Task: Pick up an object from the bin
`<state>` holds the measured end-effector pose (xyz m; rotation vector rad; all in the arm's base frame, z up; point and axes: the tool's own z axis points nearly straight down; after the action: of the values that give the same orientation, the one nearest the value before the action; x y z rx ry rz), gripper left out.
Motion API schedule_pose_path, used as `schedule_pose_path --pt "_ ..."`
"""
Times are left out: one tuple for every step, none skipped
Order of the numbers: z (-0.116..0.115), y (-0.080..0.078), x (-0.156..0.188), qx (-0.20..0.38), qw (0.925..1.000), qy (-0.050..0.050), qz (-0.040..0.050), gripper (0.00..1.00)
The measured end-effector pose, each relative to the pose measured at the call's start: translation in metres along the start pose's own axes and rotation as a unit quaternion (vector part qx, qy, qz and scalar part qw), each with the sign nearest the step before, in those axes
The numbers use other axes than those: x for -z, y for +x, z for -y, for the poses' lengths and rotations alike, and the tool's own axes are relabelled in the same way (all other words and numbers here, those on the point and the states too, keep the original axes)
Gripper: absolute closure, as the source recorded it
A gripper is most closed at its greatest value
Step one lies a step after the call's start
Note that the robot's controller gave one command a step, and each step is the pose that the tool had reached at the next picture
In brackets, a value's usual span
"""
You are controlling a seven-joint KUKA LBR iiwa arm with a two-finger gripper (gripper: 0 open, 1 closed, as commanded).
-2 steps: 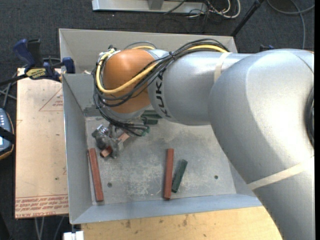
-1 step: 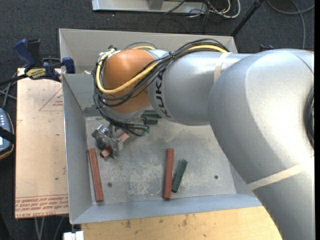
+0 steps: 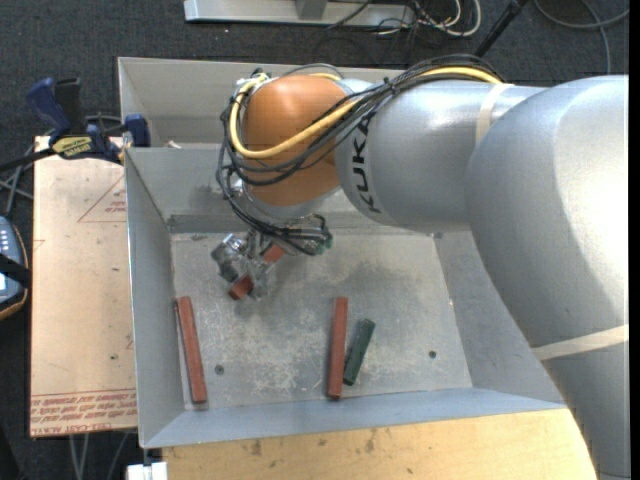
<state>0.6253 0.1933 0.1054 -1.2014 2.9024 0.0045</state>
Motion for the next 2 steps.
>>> schedule_pose_path --pt "0.002 -0.021 0.063 -0.002 1.0000 0.002 -0.0001 1.00" --pt "-0.011 -0.002 0.128 0.010 0.9999 0.000 -0.0004 1.00"
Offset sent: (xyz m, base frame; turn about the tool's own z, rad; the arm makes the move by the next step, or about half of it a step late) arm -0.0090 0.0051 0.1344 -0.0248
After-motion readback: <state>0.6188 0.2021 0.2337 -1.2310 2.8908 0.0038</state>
